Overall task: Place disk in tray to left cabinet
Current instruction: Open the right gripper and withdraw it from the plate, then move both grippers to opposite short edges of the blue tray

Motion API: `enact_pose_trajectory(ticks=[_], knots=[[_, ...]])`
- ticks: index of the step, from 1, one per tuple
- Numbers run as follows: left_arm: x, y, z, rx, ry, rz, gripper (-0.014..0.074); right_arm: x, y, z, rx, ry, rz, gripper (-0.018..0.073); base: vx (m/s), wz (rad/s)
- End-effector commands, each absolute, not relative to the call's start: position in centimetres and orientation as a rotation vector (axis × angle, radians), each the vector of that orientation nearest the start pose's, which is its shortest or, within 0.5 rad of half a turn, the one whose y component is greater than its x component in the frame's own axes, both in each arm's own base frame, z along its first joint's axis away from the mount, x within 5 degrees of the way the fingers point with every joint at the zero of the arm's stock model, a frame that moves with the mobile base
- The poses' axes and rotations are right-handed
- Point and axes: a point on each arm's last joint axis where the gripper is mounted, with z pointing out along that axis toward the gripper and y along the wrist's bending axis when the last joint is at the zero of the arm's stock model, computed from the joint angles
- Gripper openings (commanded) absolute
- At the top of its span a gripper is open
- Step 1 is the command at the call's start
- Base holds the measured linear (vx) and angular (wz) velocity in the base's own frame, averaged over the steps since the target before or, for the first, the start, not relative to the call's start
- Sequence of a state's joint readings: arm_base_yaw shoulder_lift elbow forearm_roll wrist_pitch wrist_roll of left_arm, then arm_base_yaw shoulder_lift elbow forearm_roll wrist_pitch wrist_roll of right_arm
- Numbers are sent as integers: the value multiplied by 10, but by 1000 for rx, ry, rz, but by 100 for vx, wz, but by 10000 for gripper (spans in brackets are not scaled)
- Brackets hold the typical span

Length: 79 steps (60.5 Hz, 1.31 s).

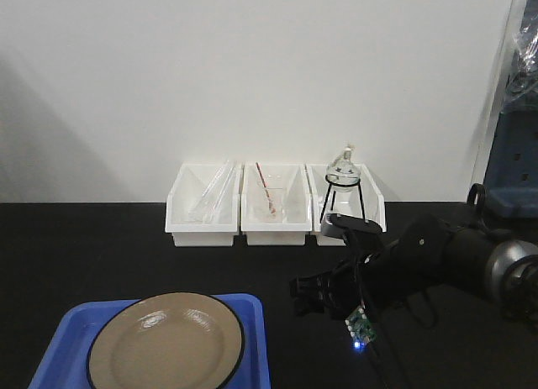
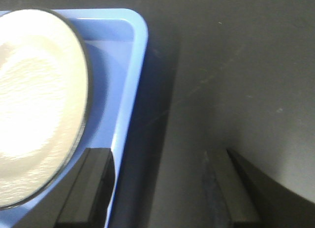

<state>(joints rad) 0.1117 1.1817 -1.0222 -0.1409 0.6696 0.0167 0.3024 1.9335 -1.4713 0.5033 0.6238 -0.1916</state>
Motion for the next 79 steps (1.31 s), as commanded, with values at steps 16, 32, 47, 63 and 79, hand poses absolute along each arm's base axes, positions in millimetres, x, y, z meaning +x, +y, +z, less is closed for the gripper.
enact_pose_trajectory(ticks=[16, 32, 47, 63, 79], knots=[[339, 45, 330, -123, 2395, -46, 517, 401, 153, 272, -210, 2385, 632, 463, 0, 0], [378, 50, 266, -131, 2502, -228, 517, 401, 153, 272, -250, 2376, 615, 463, 0, 0], [398, 53, 220, -128, 2559, -254, 517, 401, 153, 272, -247, 2377, 618, 463, 0, 0], [408, 55, 192, -139, 2576, -249, 517, 405, 157, 257, -211, 2421, 668, 463, 0, 0], [411, 44, 177, -98, 2594, -409, 515, 411, 159, 237, -199, 2459, 670, 463, 0, 0]])
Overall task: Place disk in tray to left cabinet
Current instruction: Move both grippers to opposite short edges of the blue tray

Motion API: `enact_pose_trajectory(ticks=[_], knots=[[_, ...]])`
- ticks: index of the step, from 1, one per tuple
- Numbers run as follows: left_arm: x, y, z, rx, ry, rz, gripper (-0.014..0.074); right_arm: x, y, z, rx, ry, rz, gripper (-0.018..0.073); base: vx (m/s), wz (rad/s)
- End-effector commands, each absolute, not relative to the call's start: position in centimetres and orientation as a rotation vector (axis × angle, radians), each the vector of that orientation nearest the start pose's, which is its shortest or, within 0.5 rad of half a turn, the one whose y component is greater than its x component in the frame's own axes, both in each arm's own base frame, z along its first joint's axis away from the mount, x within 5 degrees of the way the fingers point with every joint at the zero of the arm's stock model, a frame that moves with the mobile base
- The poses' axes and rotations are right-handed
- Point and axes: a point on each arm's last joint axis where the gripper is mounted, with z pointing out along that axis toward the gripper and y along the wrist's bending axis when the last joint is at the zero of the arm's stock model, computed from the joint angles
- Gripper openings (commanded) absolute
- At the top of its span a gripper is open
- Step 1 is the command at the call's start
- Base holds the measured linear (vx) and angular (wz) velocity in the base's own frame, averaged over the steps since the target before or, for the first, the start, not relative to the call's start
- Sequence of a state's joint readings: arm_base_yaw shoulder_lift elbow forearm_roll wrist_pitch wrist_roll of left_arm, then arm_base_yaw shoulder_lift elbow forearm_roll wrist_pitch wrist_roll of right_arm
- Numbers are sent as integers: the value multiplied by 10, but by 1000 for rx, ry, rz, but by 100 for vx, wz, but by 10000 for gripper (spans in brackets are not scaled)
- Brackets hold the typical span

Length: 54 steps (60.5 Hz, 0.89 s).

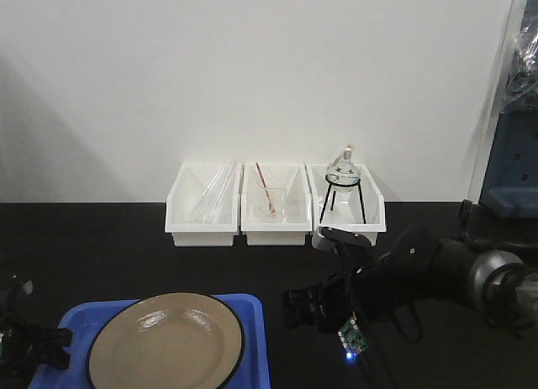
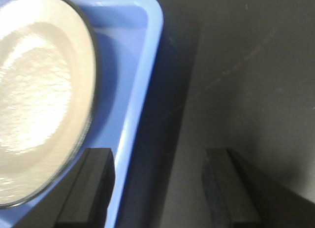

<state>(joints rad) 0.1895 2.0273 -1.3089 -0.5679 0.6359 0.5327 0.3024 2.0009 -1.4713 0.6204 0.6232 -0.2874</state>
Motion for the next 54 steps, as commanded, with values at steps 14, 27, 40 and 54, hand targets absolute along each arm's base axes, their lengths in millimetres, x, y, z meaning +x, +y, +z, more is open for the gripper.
enact_pose_trajectory(ticks=[14, 27, 40, 54], knots=[[413, 31, 178, -41, 2574, -498, 515, 413, 162, 230, -206, 2459, 695, 463, 0, 0], [414, 5, 178, 67, 2571, -514, 515, 414, 162, 229, -205, 2462, 698, 463, 0, 0], [417, -12, 181, 40, 2543, -580, 515, 414, 160, 228, -223, 2464, 669, 463, 0, 0], [417, -15, 182, 20, 2536, -617, 515, 416, 155, 224, -192, 2489, 602, 463, 0, 0]])
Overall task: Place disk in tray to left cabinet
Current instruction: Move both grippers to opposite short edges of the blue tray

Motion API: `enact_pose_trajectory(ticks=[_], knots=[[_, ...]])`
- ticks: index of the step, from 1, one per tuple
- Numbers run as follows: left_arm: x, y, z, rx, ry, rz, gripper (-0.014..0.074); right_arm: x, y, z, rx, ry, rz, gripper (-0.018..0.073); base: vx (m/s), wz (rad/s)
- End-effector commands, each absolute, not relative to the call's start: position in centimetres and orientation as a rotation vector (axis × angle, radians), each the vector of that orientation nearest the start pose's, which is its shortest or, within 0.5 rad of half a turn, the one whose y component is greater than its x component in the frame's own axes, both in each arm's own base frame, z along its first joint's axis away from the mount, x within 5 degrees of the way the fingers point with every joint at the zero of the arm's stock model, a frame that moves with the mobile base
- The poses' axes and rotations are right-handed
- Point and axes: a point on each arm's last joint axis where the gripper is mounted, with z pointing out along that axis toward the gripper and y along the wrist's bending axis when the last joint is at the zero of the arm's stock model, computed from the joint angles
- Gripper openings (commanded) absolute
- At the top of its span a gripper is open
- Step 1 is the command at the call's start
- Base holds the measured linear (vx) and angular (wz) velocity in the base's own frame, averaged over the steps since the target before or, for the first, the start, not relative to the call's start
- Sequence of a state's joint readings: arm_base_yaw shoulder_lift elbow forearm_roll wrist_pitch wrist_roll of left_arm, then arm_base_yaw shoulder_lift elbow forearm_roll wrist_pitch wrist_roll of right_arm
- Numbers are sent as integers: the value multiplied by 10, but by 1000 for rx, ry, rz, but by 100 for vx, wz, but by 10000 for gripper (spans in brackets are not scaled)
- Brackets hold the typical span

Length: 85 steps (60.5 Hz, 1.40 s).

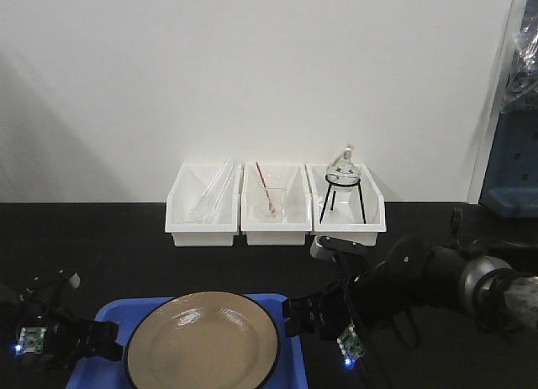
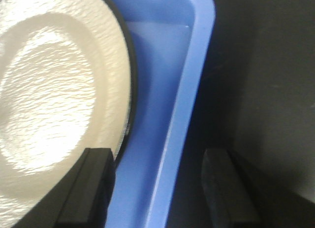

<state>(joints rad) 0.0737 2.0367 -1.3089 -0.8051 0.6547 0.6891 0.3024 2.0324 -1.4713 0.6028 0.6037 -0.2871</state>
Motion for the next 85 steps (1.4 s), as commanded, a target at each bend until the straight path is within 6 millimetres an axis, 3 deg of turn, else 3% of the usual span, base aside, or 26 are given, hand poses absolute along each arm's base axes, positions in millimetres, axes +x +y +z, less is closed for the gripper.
enact_pose_trajectory(ticks=[1, 13, 21, 41, 62, 73, 85], knots=[[417, -15, 182, 21, 2536, -618, 515, 416, 155, 223, -191, 2493, 599, 463, 0, 0], [416, -16, 182, 26, 2542, -628, 515, 421, 156, 192, -99, 2591, 603, 463, 0, 0], [415, -16, 182, 29, 2545, -633, 515, 422, 159, 183, -90, 2601, 630, 463, 0, 0], [414, -18, 182, 35, 2554, -653, 515, 426, 163, 181, -58, 2555, 690, 447, 0, 0], [414, -22, 185, 19, 2530, -736, 515, 427, 167, 156, -28, 2623, 733, 400, 0, 0], [412, -28, 184, 54, 2548, -763, 511, 428, 169, 155, -45, 2606, 761, 392, 0, 0], [411, -45, 184, 118, 2554, -752, 475, 425, 170, 154, -52, 2629, 789, 275, 0, 0]])
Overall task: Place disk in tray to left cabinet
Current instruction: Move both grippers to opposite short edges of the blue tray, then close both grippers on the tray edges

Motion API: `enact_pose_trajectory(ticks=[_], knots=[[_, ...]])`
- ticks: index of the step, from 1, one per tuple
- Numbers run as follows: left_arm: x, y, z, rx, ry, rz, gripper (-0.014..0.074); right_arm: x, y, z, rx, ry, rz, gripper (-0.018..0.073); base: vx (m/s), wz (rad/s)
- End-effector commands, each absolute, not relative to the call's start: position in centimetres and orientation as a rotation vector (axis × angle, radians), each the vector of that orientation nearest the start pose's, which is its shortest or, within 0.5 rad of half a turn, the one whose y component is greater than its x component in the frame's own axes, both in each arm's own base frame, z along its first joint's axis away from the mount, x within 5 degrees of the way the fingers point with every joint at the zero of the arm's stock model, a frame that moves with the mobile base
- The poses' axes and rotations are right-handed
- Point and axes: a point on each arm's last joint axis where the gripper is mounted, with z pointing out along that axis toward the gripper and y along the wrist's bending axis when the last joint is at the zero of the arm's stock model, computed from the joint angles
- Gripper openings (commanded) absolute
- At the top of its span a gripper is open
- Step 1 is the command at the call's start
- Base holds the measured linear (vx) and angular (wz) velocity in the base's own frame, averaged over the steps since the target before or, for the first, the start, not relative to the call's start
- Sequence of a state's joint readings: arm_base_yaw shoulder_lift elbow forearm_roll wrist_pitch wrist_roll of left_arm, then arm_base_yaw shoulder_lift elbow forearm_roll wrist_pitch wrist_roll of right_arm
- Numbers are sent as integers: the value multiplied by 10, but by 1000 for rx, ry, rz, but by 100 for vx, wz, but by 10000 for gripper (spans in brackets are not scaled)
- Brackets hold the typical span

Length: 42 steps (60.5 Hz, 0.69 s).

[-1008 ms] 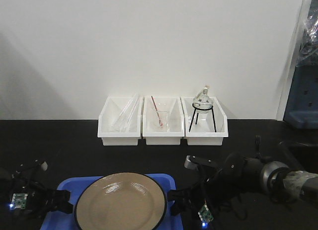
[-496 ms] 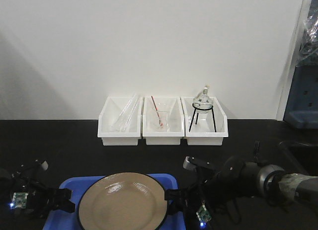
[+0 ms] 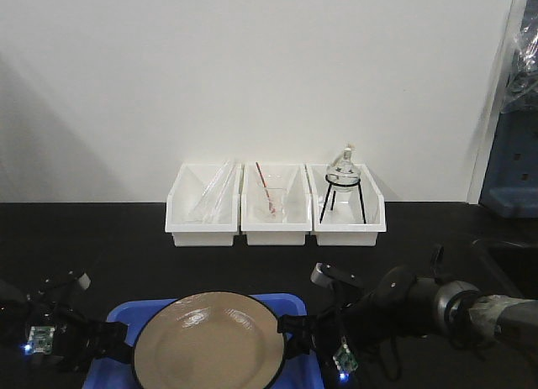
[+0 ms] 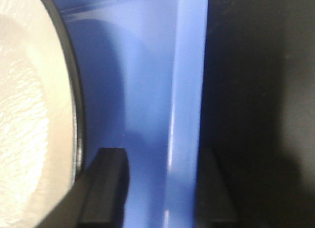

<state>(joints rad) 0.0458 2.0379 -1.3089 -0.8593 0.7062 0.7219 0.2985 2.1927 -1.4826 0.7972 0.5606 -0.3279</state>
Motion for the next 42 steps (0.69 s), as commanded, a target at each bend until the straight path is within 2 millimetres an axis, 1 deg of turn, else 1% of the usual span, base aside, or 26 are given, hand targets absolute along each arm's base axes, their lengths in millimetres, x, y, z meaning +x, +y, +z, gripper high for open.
enact_pose_trajectory(ticks=[1, 10, 15, 21, 27, 36, 42], knots=[[411, -46, 184, 125, 2554, -750, 470, 425, 170, 154, -59, 2633, 787, 260, 0, 0], [410, -51, 183, 139, 2560, -751, 395, 420, 169, 152, -131, 2675, 764, 110, 0, 0], [410, -50, 183, 120, 2563, -755, 344, 420, 169, 151, -140, 2681, 762, 45, 0, 0], [410, -50, 183, 96, 2570, -757, 260, 420, 170, 152, -132, 2679, 770, -15, 0, 0], [410, -50, 183, 87, 2574, -762, 166, 420, 170, 152, -122, 2675, 775, -11, 0, 0], [410, -50, 183, 66, 2575, -764, -3, 420, 170, 152, -85, 2683, 786, -6, 0, 0], [410, -50, 183, 46, 2580, -774, -10, 419, 170, 152, -7, 2705, 809, -4, 0, 0]])
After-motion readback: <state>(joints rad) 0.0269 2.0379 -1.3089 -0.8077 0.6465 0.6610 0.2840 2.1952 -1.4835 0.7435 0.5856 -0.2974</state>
